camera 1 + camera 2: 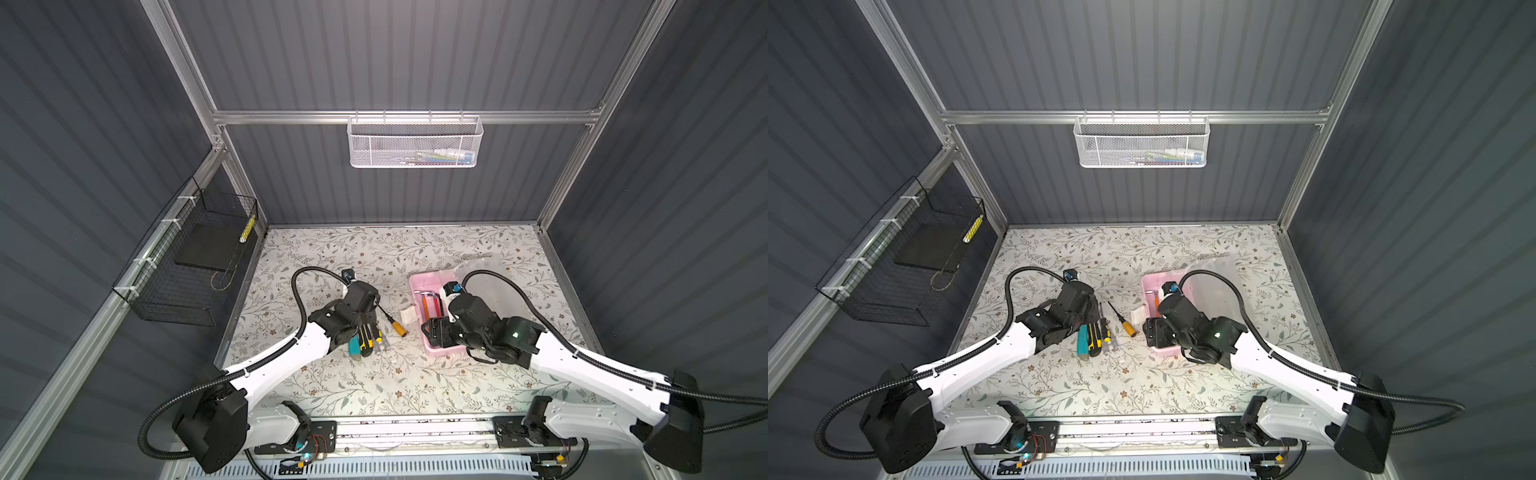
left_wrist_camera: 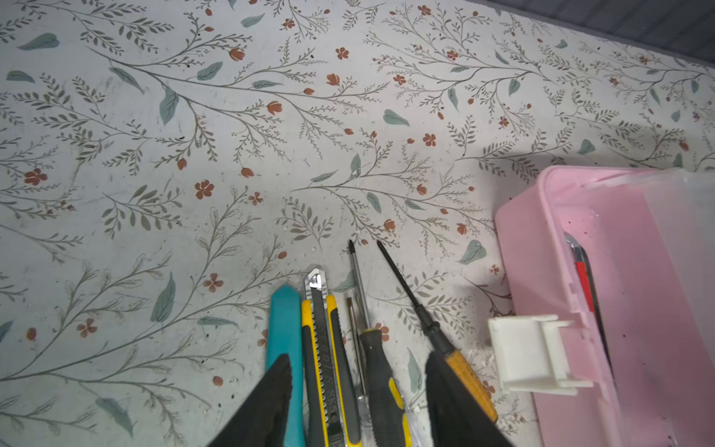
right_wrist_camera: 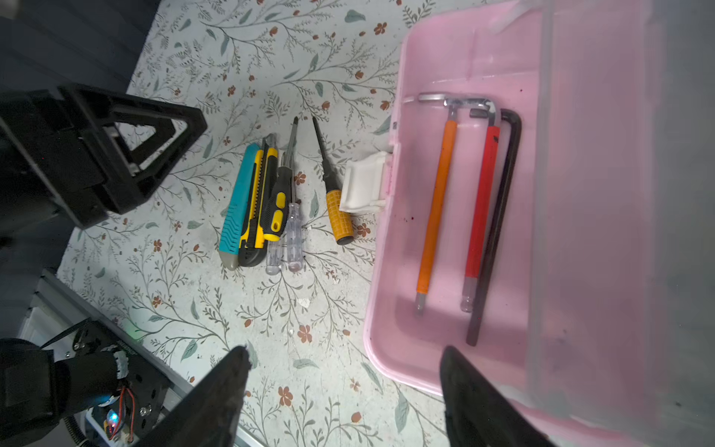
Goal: Pack the tool kit
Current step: 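Move the left gripper back over the tool row beside the box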
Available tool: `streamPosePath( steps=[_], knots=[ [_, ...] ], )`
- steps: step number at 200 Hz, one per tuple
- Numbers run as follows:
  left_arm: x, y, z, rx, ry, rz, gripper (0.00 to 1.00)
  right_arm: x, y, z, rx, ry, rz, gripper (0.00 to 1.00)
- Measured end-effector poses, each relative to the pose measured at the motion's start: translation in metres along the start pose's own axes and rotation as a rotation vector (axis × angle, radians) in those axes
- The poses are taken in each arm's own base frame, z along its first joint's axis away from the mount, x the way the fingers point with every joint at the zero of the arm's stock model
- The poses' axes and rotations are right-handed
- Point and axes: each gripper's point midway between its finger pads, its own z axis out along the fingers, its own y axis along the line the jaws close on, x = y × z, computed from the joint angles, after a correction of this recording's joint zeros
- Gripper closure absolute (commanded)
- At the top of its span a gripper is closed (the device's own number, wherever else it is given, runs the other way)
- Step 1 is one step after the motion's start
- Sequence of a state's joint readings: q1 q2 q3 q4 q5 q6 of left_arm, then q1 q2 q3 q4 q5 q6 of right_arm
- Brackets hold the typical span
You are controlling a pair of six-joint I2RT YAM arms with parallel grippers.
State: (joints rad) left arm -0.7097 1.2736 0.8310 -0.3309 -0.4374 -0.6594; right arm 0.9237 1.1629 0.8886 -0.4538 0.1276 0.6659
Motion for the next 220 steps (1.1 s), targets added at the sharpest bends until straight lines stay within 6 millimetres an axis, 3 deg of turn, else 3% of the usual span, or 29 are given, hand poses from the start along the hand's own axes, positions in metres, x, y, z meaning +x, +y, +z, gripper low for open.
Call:
streamPosePath(
  steps=[66, 136, 220],
  knots=[
    [0.022, 0.031, 0.016, -0.099, 0.069, -0.020, 0.47, 0.008, 0.006, 0.018, 0.002, 0.034, 0.015, 0.22],
    [0.086, 0.052, 0.040, -0.145, 0.255, -0.024, 0.55, 0.010, 0.009, 0.026, -0.007, 0.047, 0.021, 0.22],
    [0.099, 0.055, 0.047, -0.160, 0.292, -0.026, 0.61, 0.011, 0.012, 0.033, -0.016, 0.052, 0.025, 0.22]
  ],
)
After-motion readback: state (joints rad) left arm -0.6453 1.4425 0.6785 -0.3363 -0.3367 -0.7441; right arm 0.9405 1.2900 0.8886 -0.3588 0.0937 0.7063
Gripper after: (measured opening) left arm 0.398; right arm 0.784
